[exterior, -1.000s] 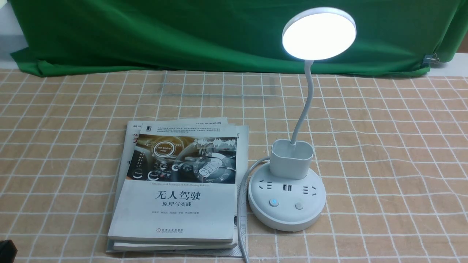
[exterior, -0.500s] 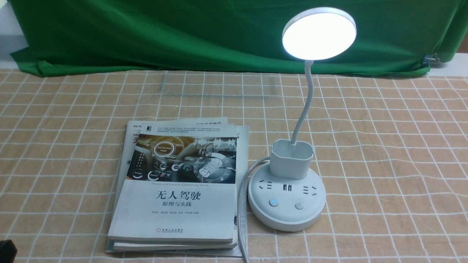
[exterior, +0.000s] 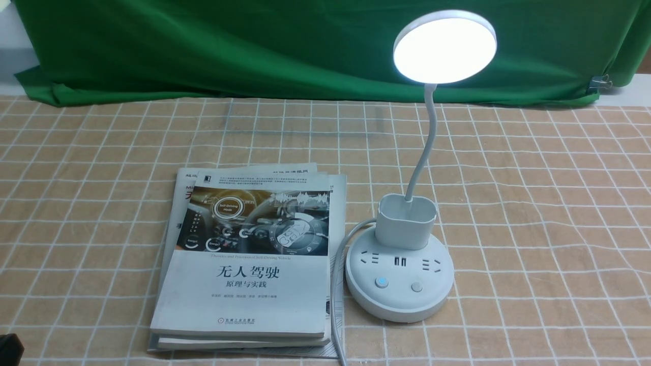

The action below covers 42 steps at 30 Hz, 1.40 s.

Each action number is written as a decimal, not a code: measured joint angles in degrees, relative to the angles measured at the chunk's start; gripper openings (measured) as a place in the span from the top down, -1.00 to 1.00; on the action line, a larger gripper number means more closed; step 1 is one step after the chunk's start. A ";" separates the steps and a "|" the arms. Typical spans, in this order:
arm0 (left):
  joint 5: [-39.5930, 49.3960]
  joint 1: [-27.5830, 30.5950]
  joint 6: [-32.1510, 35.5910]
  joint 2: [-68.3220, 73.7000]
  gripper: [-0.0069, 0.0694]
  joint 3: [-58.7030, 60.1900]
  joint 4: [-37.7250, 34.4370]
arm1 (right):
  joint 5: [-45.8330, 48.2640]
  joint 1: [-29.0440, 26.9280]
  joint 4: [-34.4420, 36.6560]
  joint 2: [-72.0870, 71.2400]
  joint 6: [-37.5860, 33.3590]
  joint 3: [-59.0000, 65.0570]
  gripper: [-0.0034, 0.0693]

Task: Turn off the desk lamp on the light coffee tablecloth by hand.
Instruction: 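Press the power button on the lamp base to turn the lamp off with the right gripper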

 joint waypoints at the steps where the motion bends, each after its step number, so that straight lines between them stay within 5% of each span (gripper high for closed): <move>1: 0.00 0.00 0.00 0.00 0.81 0.00 0.00 | 1.67 0.53 0.00 0.89 -1.04 -1.37 0.66; 6: 0.00 0.00 0.00 0.00 0.81 0.00 0.00 | 29.69 7.00 0.00 19.98 -16.12 -25.17 0.81; 12: 0.00 0.00 0.00 0.00 0.81 0.00 0.00 | 52.02 10.55 -0.11 41.84 -21.13 -41.84 0.82; 18: 0.00 0.00 0.00 0.00 0.81 0.00 0.00 | 53.75 13.40 0.80 59.40 -21.61 -46.98 0.81; 26: 0.00 0.00 0.00 0.00 0.81 0.00 0.00 | 43.31 29.63 1.37 77.21 -14.98 -47.95 0.79; 42: 0.00 0.00 -0.06 0.00 0.81 0.00 0.00 | 40.83 30.55 -2.90 94.11 -10.02 -57.63 0.73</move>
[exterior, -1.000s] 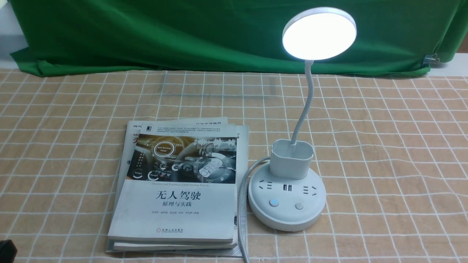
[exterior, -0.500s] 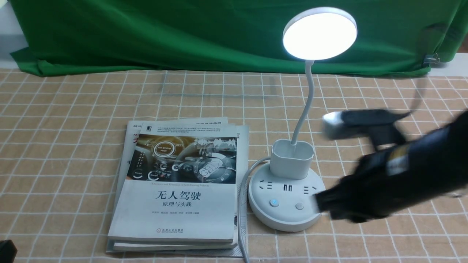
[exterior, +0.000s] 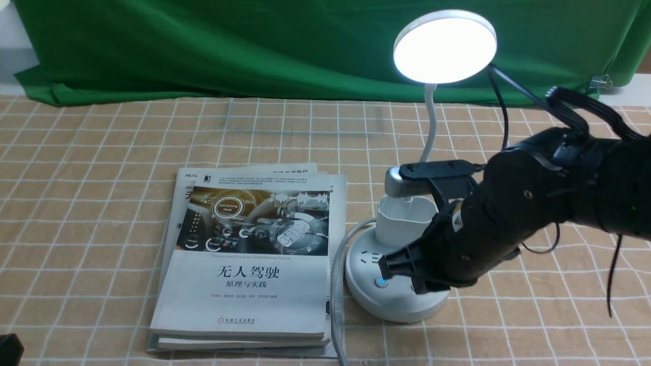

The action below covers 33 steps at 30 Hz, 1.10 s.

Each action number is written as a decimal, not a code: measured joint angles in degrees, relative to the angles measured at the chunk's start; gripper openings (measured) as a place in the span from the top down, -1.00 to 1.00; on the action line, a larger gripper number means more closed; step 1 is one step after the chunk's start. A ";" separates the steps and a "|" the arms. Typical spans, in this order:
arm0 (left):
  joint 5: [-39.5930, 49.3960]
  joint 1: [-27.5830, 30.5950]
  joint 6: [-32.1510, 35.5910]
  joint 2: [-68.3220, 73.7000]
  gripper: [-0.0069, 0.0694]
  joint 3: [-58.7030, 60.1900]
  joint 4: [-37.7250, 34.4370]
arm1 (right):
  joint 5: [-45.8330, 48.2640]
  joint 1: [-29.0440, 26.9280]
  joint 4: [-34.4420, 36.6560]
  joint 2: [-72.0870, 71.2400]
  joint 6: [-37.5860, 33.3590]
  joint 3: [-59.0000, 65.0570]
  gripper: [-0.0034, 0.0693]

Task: Turn off the desk lamp on the light coffee tablecloth by hand.
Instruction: 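Press the power button on the lamp base to turn the lamp off with the right gripper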

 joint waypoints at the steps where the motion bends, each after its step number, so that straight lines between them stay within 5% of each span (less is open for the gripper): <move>1: 0.00 0.00 0.00 0.00 0.81 0.00 0.00 | -0.07 -0.05 -0.17 0.11 0.04 -0.10 0.73; 33: 0.00 0.00 0.06 0.00 0.81 0.00 0.00 | -1.76 -0.64 -0.87 4.63 -1.14 -0.47 0.81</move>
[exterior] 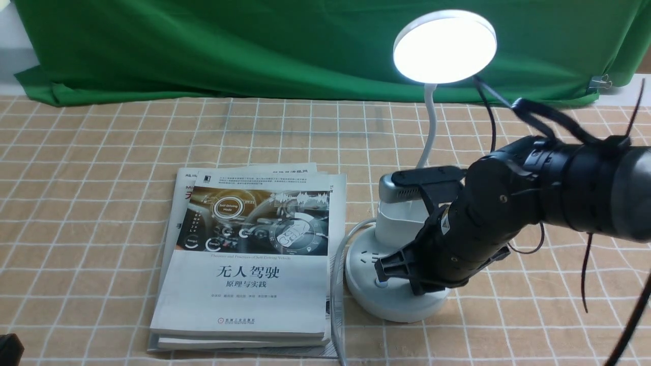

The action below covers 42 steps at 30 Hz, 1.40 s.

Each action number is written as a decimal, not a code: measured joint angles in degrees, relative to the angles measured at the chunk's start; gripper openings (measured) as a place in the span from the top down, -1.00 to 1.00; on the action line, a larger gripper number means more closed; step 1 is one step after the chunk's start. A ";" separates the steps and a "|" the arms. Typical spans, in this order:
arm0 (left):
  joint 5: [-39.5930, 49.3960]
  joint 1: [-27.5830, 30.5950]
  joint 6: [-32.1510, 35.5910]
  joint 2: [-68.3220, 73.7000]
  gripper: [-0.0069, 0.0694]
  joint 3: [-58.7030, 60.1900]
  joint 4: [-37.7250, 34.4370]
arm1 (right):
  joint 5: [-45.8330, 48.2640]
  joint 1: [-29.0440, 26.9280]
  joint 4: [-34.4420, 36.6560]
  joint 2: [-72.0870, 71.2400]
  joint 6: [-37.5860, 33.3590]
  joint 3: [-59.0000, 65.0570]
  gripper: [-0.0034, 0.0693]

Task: Turn off the desk lamp on the light coffee tablecloth by hand.
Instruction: 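Press the power button on the lamp base to turn the lamp off with the right gripper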

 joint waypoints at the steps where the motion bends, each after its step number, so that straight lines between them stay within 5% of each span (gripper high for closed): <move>1: 0.00 0.00 0.00 0.00 0.81 0.00 0.00 | 0.16 0.00 0.00 0.00 0.00 -0.06 0.81; 42: 0.00 0.00 0.00 0.00 0.81 0.00 0.07 | -0.80 0.00 -0.04 -4.51 -1.56 -0.12 0.81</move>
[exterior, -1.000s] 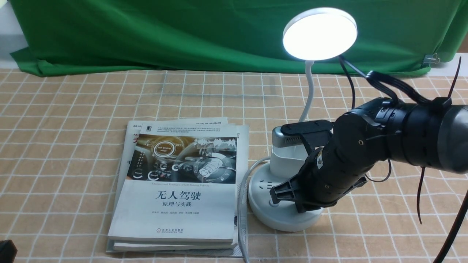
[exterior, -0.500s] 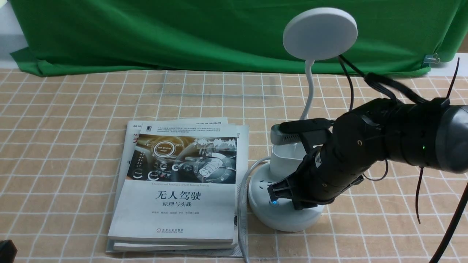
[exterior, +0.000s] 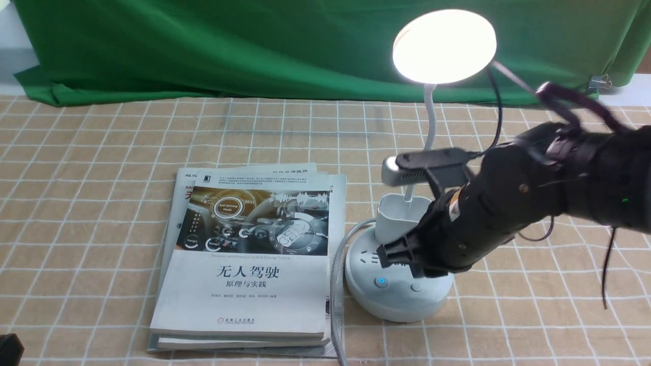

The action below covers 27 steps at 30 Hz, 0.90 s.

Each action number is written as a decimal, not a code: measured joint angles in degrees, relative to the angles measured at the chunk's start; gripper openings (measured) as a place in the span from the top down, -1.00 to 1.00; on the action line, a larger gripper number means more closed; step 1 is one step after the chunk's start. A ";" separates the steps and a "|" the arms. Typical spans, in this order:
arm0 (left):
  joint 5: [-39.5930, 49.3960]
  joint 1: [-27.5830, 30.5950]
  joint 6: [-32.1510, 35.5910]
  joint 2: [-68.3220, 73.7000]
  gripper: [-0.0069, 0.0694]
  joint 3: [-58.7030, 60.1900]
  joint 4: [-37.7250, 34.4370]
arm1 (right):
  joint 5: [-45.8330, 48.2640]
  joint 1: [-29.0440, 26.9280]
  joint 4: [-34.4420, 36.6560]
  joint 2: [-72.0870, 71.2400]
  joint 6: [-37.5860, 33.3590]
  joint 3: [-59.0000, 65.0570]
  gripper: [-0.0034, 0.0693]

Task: Turn off the desk lamp on the light coffee tablecloth by hand.
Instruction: 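Press the power button on the lamp base to turn the lamp off with the right gripper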

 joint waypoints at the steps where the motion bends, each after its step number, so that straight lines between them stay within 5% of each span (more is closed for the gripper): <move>1: 0.00 0.00 0.00 0.00 0.81 0.00 0.00 | 0.00 0.00 0.00 -0.08 0.00 0.00 0.81; 27: 0.00 0.00 0.04 0.00 0.81 0.00 0.00 | -1.03 0.00 0.00 0.68 -0.07 0.04 0.79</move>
